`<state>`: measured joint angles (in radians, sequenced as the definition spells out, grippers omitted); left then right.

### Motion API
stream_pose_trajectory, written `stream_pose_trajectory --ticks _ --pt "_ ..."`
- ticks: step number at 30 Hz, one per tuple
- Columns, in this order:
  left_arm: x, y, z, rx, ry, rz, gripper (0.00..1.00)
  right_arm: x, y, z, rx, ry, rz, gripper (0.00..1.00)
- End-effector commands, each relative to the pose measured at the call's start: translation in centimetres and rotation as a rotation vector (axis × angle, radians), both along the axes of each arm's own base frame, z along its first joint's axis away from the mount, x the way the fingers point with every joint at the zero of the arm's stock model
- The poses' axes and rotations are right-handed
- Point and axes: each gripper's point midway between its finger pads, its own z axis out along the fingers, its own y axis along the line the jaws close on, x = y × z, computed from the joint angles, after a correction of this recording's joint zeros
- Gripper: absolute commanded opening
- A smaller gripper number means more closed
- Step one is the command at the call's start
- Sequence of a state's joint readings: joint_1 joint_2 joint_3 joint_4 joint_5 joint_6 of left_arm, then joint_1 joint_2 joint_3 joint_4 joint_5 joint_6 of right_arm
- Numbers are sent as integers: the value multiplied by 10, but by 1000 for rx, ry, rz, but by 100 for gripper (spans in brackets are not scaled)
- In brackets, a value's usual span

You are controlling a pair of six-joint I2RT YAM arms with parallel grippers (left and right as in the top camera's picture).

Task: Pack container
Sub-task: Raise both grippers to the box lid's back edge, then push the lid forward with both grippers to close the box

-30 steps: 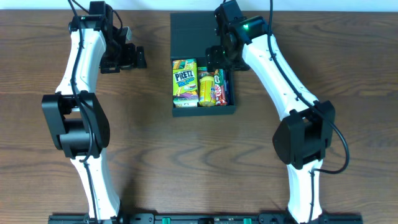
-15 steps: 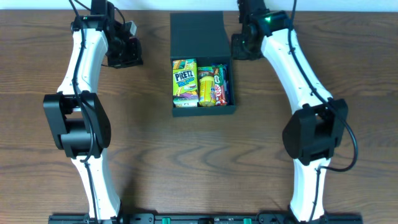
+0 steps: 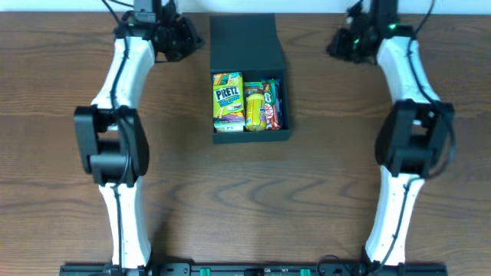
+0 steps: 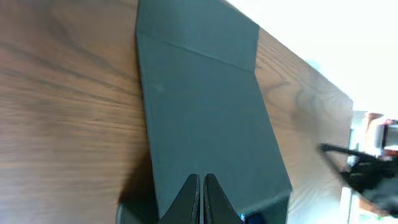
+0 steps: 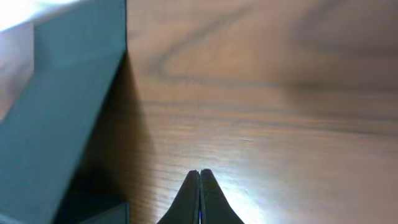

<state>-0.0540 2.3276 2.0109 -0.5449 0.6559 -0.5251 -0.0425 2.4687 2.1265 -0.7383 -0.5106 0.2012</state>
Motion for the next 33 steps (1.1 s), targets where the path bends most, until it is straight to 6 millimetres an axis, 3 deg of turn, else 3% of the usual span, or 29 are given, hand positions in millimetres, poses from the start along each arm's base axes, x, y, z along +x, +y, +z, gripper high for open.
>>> stream_pose_trajectory --ticks 1,8,13,19,25,33 --pt "-1 -3 -40 -95 148 63 6 -12 48 -8 202 47 108 1" --pt "-7 -4 -76 -102 234 75 5 -15 66 -14 223 52 145 1" --pt "-8 -3 -85 -95 248 79 5 -18 90 -18 227 50 186 1" --pt "-9 -4 -87 -98 255 77 5 -20 116 -31 279 83 191 1" --pt "-2 -4 -83 -104 225 80 5 -20 120 -38 297 103 180 1" --pt "6 -6 -77 -122 183 78 5 -12 140 -10 434 -37 314 1"
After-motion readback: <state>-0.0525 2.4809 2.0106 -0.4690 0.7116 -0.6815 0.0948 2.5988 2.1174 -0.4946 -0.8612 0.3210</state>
